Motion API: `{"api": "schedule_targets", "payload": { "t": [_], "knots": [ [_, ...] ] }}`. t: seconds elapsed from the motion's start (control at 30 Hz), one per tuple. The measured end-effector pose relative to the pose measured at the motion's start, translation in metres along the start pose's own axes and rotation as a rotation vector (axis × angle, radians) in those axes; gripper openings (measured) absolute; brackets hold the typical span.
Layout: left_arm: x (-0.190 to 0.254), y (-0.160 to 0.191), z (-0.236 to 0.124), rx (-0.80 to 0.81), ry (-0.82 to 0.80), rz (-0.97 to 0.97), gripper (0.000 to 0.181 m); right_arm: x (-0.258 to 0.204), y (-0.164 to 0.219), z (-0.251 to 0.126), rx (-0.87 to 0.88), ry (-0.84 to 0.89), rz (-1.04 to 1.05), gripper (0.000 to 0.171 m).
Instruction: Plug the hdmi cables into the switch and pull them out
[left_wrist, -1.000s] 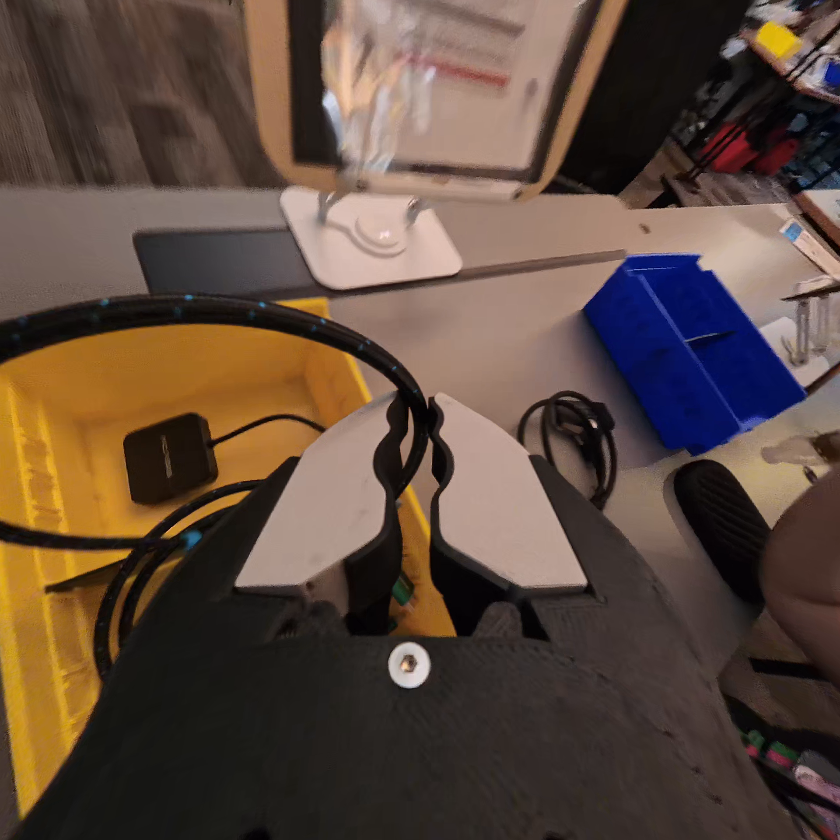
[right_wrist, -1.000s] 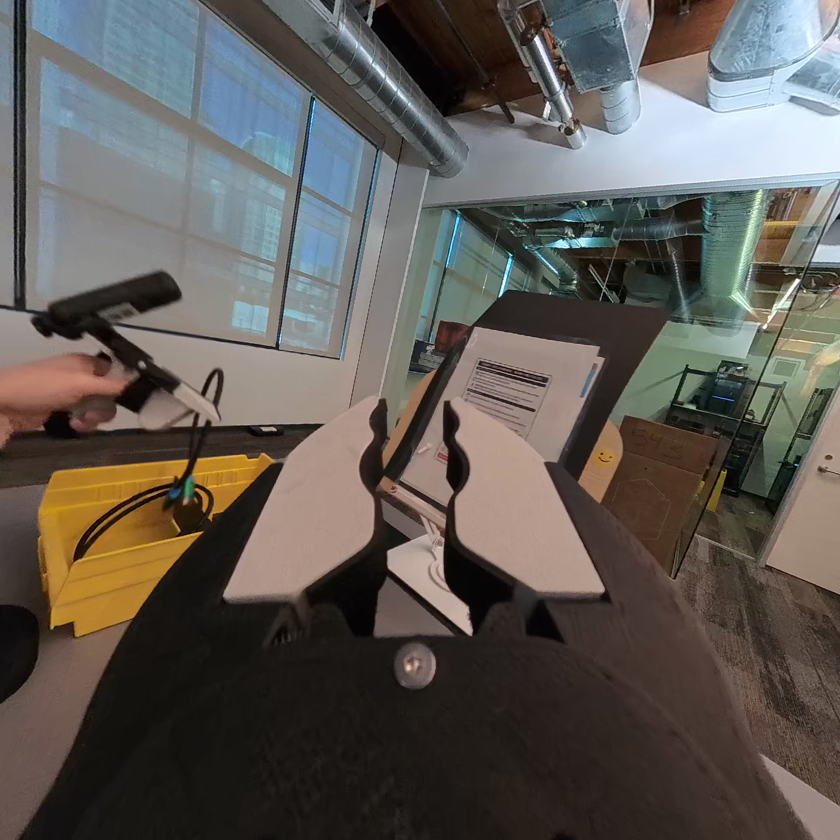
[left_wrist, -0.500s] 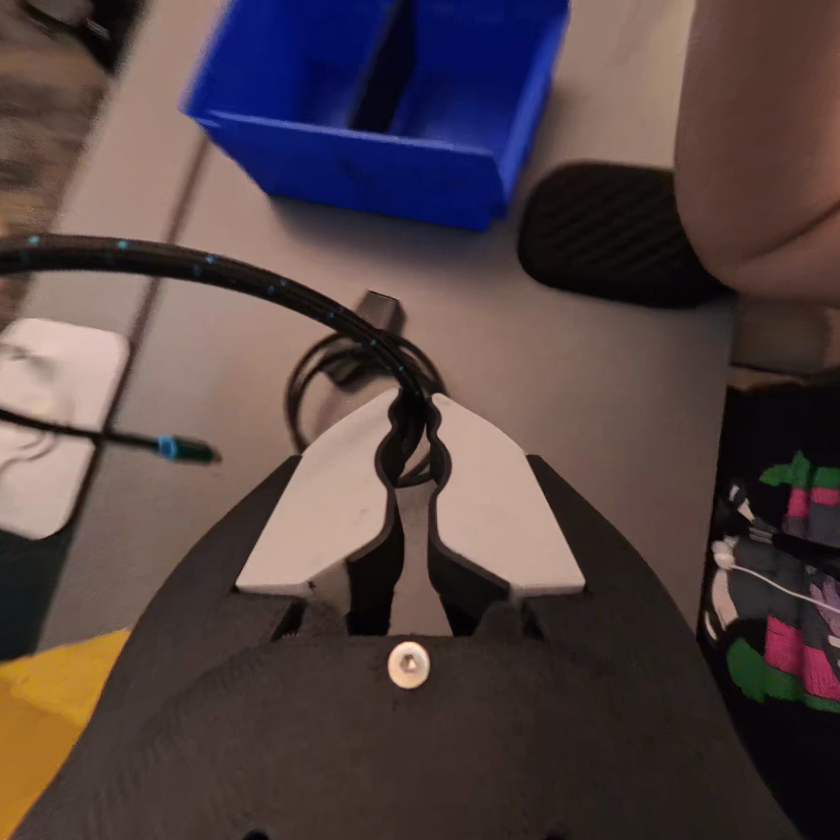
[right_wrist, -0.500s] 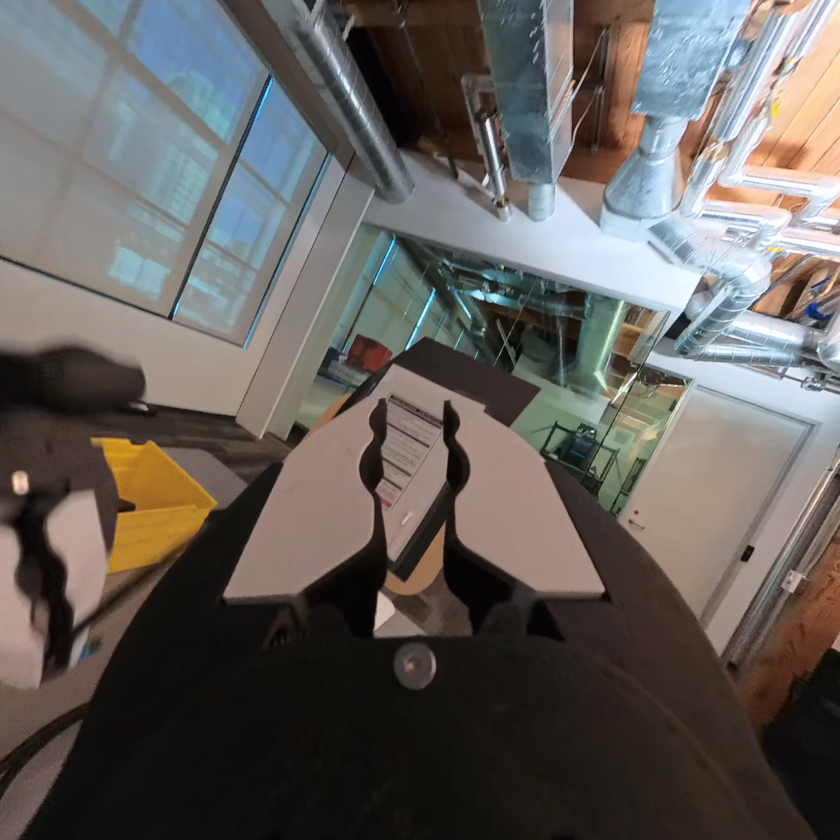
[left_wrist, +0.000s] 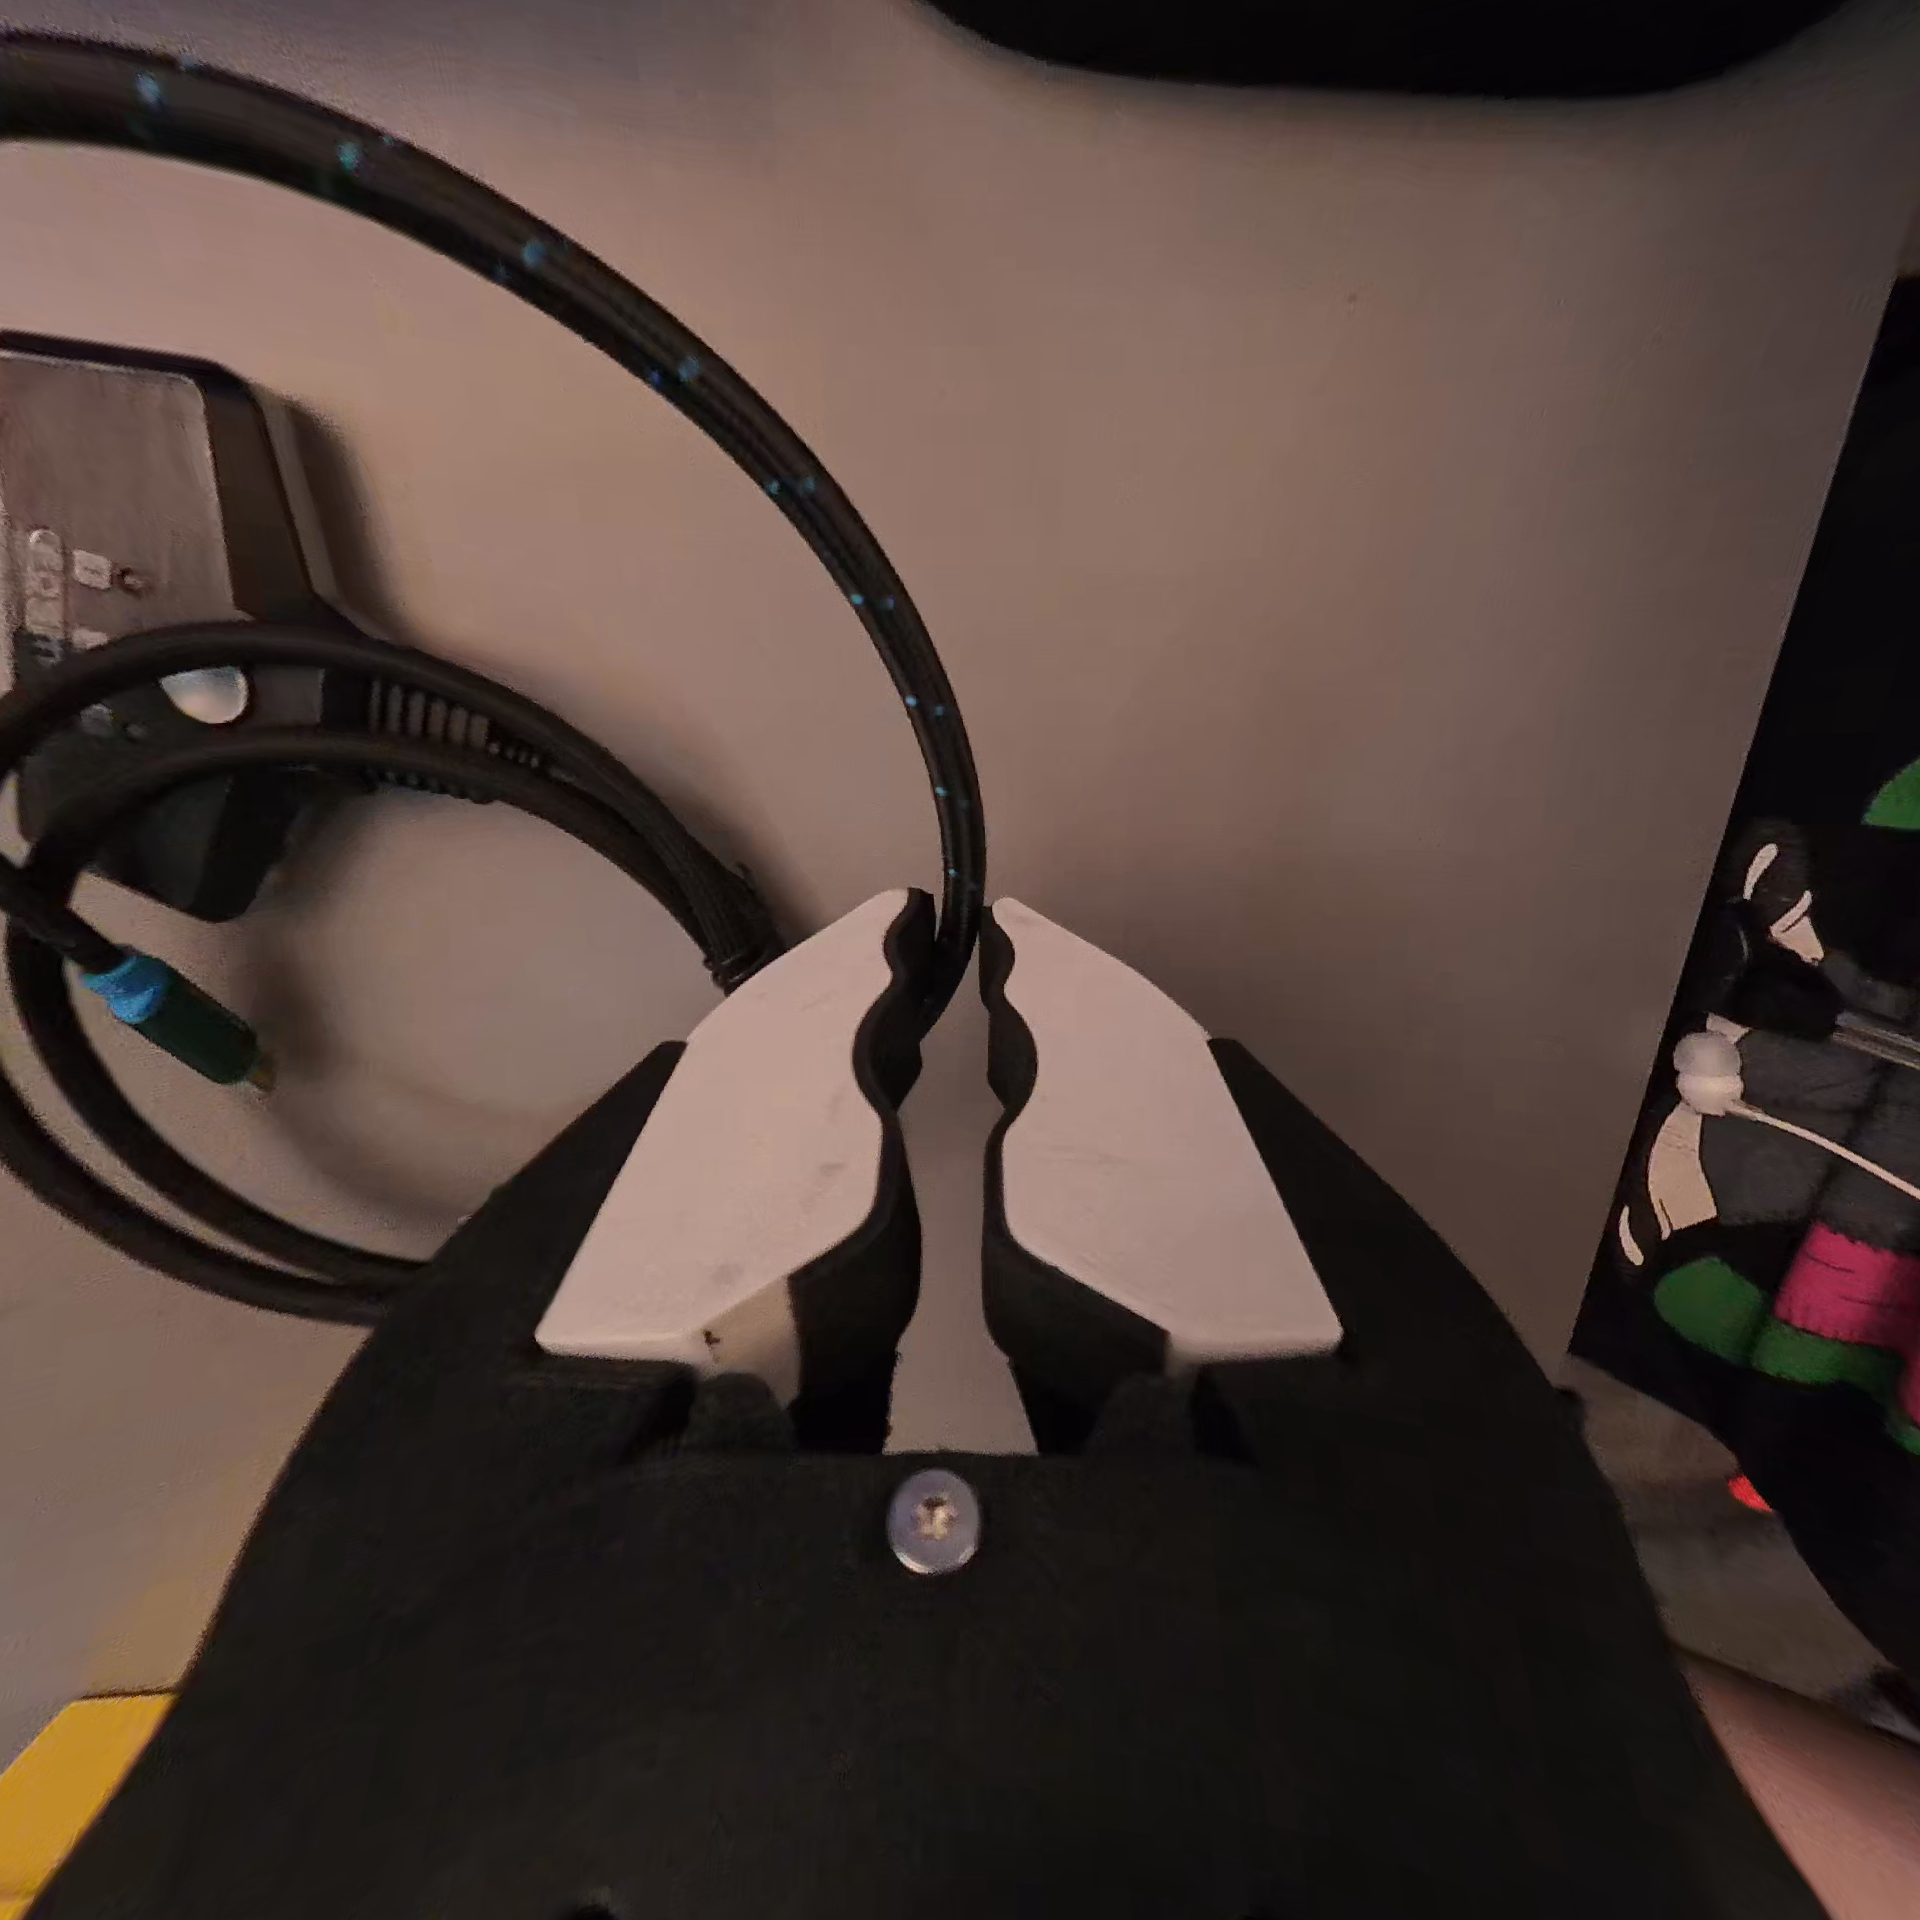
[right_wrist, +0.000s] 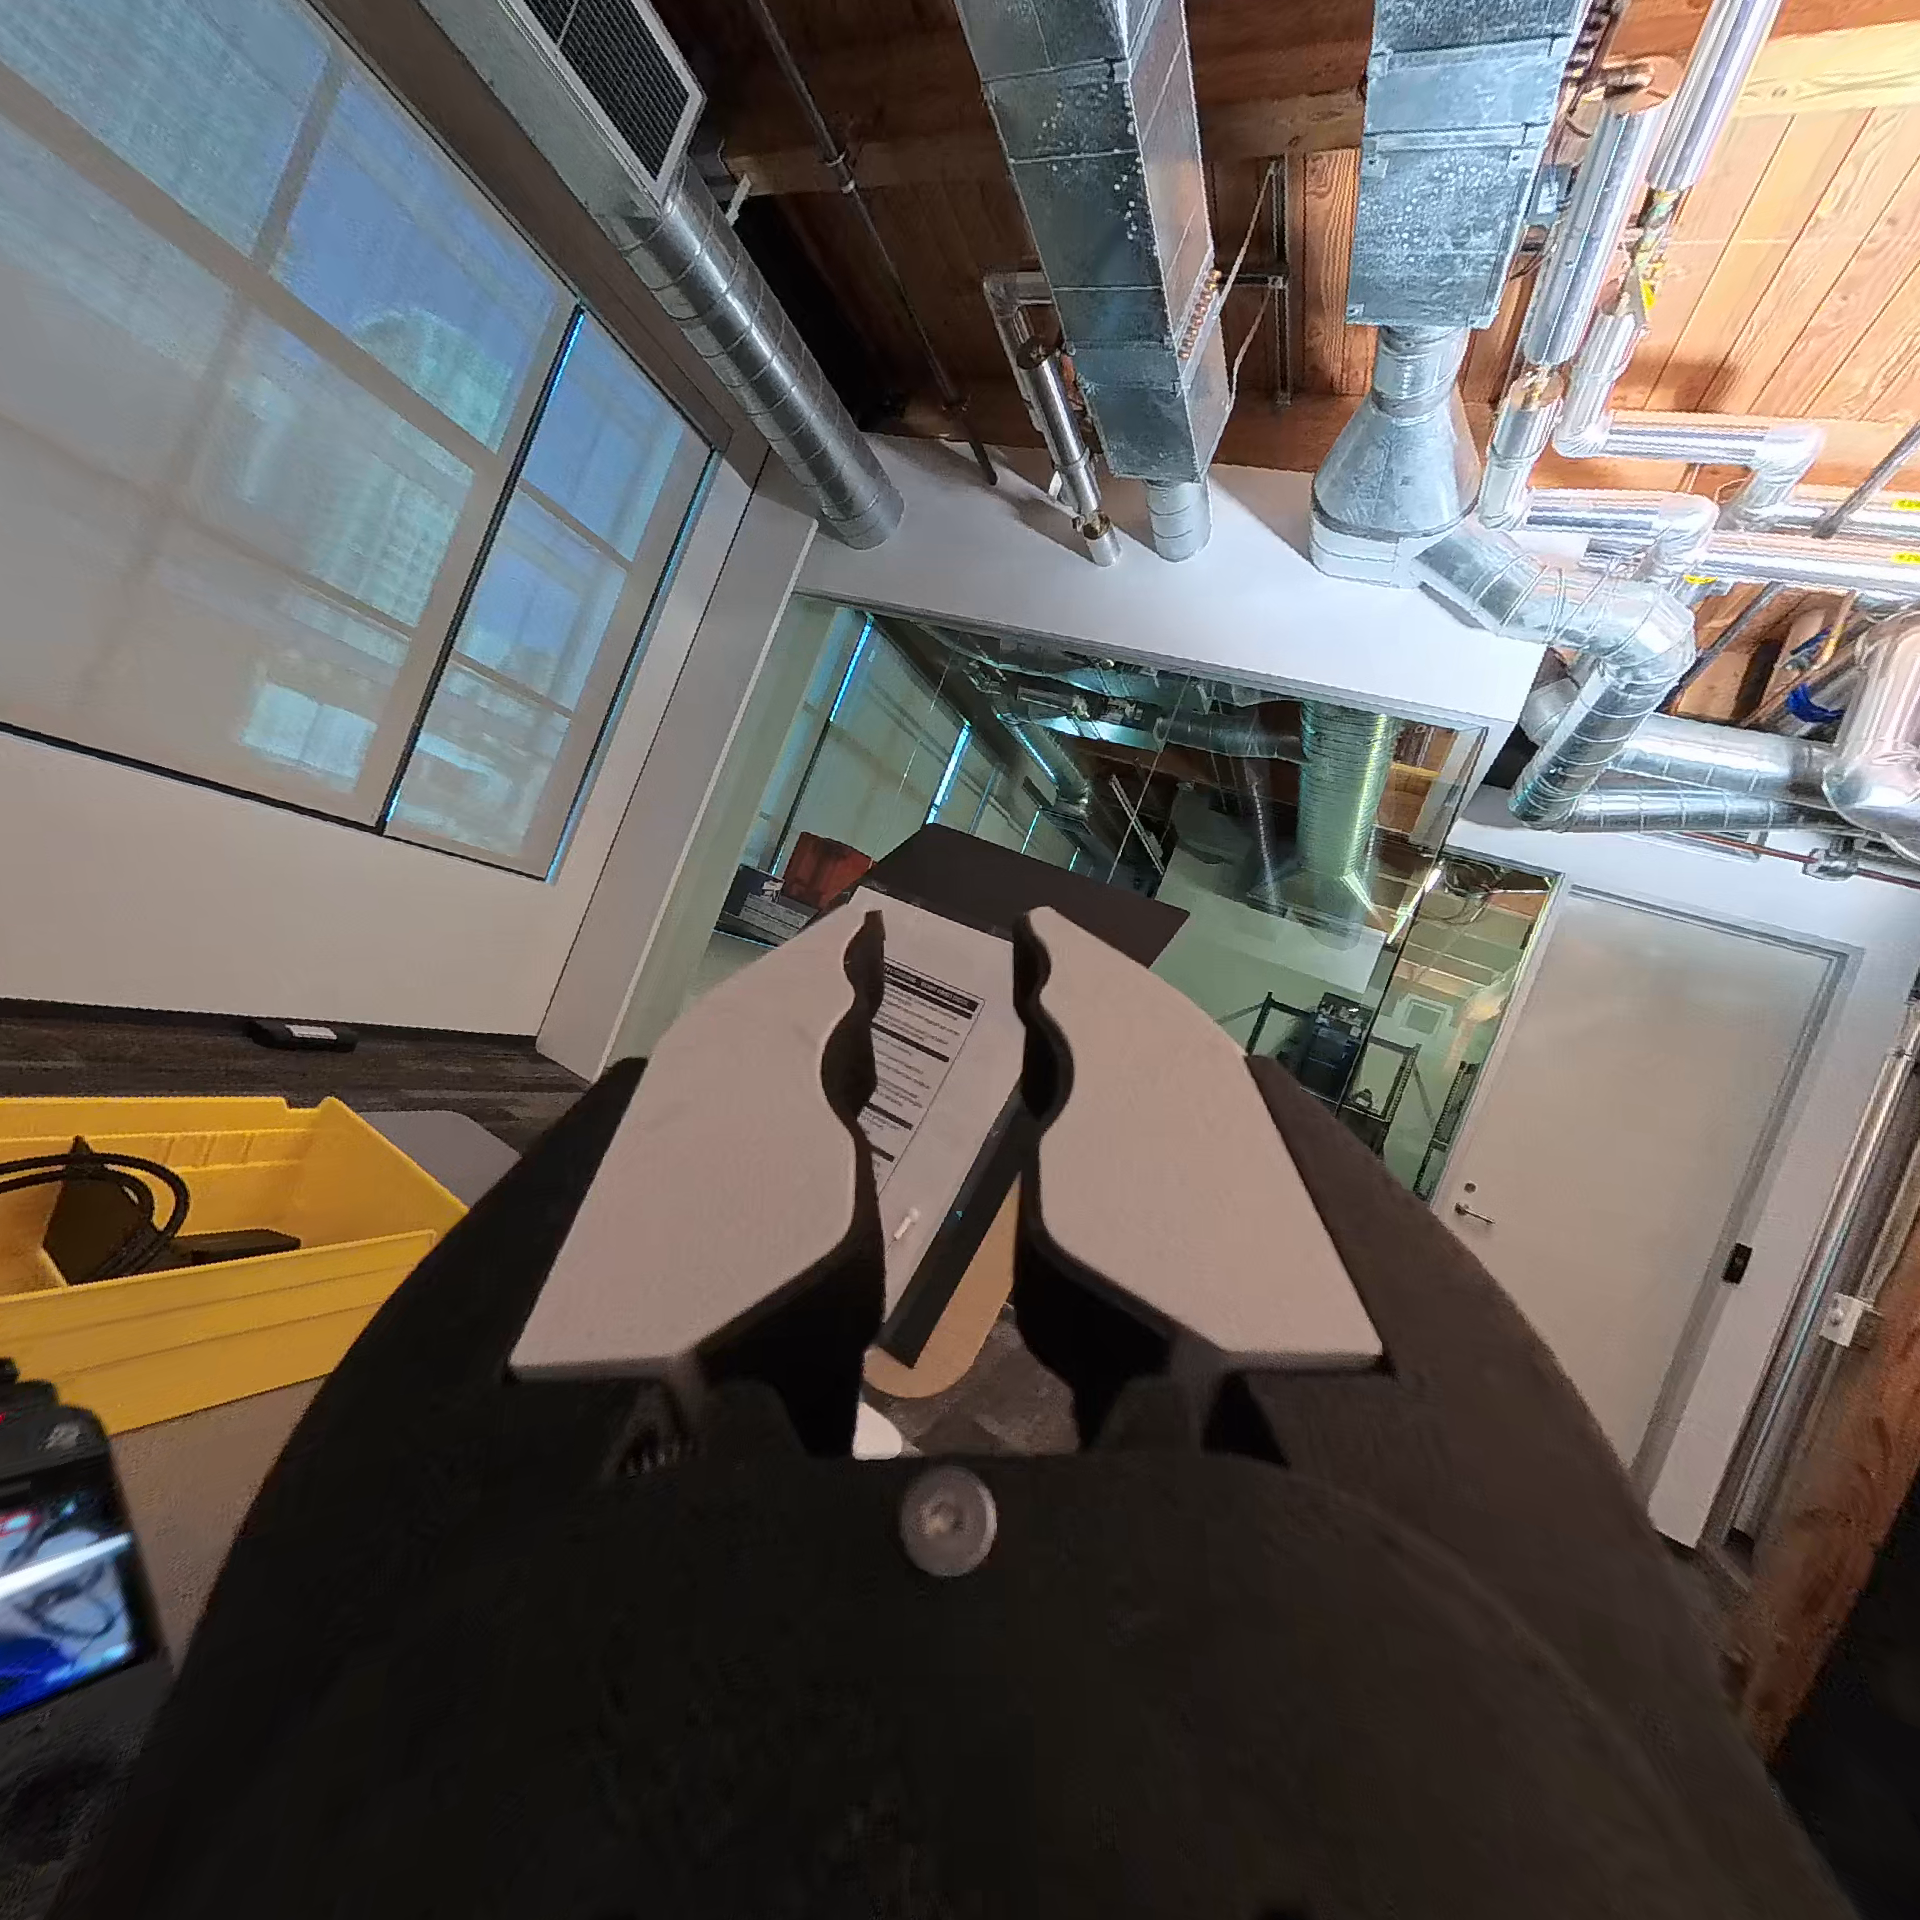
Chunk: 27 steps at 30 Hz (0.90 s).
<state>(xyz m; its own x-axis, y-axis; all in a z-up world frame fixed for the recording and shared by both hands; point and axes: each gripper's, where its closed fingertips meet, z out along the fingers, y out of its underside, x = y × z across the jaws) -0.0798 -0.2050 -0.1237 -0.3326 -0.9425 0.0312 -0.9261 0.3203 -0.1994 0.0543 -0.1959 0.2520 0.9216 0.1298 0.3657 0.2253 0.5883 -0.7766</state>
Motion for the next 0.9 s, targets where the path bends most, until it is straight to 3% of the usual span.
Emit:
{"api": "schedule_targets", "payload": {
  "t": [0.23,0.33,0.53,0.67,0.77,0.9],
  "knots": [
    [0.003,-0.005,0.015,0.006,0.053,-0.005,0.007,0.003,0.001,-0.001,0.000,0.006,-0.001,0.024],
    [0.002,-0.013,0.007,0.063,0.053,0.005,0.006,0.005,0.004,0.000,-0.006,0.001,0.011,0.023],
    [0.043,-0.011,-0.015,0.100,0.237,0.081,0.007,-0.002,0.038,0.008,-0.165,-0.084,0.052,0.023],
    [0.060,-0.009,0.006,-0.008,0.242,0.138,0.007,-0.050,0.107,0.008,-0.508,-0.376,0.213,0.022],
    [0.062,-0.001,0.012,-0.058,0.267,0.152,0.007,-0.083,0.171,0.002,-0.786,-0.497,0.242,0.021],
    [0.056,0.011,-0.024,0.031,0.275,0.202,0.007,-0.127,0.245,-0.016,-1.173,-0.600,0.391,0.010]
  ]
}}
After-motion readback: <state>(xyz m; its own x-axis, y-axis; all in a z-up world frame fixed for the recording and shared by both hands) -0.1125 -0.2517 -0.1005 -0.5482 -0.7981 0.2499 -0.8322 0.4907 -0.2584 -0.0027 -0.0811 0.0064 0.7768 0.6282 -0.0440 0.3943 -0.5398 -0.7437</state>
